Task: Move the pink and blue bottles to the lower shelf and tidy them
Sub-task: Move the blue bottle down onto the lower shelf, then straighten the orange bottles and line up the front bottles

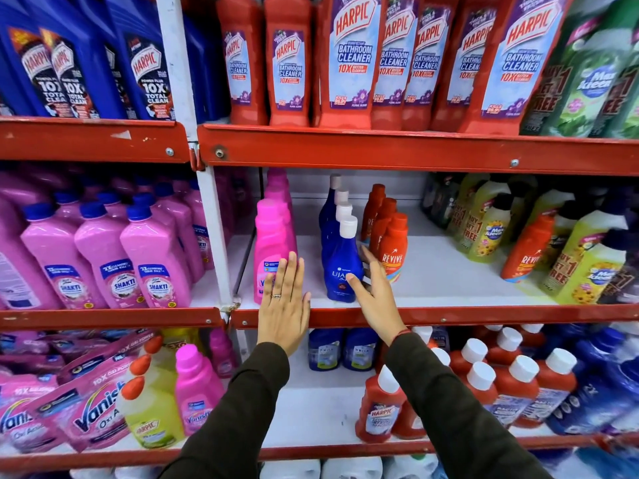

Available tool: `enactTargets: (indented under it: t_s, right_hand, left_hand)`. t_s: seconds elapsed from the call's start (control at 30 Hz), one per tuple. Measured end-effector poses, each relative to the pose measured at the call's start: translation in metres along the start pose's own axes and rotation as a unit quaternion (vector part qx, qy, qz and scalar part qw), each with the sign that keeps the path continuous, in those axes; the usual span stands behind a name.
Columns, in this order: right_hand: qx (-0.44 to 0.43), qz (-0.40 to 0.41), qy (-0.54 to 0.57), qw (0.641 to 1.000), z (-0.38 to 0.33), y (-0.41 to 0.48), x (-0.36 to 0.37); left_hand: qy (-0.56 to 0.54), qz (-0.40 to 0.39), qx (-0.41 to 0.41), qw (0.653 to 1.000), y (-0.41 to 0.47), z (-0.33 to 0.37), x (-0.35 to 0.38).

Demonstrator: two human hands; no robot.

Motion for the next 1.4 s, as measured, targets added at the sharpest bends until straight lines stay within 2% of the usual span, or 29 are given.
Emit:
enactTargets:
  t_s: [0.1,0.37,0.6,0.7,0.8,0.93,1.13,1.4]
  right_hand:
    - [0.000,0.018,0.010,1.000,-0.008,-0.004,-0.009]
    - [-0.070,0.122,-0.057,0.988,-0.031,-0.012,-0.079]
    - [-0.101,0.255,-0.151,0.950,-0.055,-0.005,-0.175]
    - [-0.065,0.313,-0.224,0.921,-0.061,0.012,-0.219]
    - [0.008,0.352,-0.236,0.906,-0.062,0.031,-0.258]
    - [0.034,0.360,-0.241,0.901,-0.062,0.052,-0.293]
    - [0.063,0.345,-0.199,0.915,-0.046,0.070,-0.315]
    - [0.017,0.380,-0.157,0.912,-0.049,0.056,-0.313]
  left_hand:
    - [-0.018,-0.003,-0.003,1.000,0.006,0.023,-0.007]
    - [-0.026,-0.012,0.007,1.000,0.027,0.095,-0.012]
    - [-0.021,-0.025,-0.001,0.999,0.025,0.109,0.006]
    - [-0.021,-0.022,-0.003,1.000,0.024,0.108,0.010]
    - [-0.021,-0.015,-0.009,1.000,0.022,0.107,0.011]
    - [-0.020,-0.010,-0.004,1.000,0.022,0.108,0.014]
    - [-0.022,-0.003,-0.009,1.000,0.022,0.107,0.017]
    - [-0.010,0.006,-0.002,1.000,0.022,0.108,0.019]
Point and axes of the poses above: each hand's wrist, its own y-axis towards the middle knuckle, its own x-axis out of the palm, z = x × y, the point moved 4 cm from there along y, towards the middle knuckle, and after that the axes turned 12 degrees about y, right-handed, at the moved point
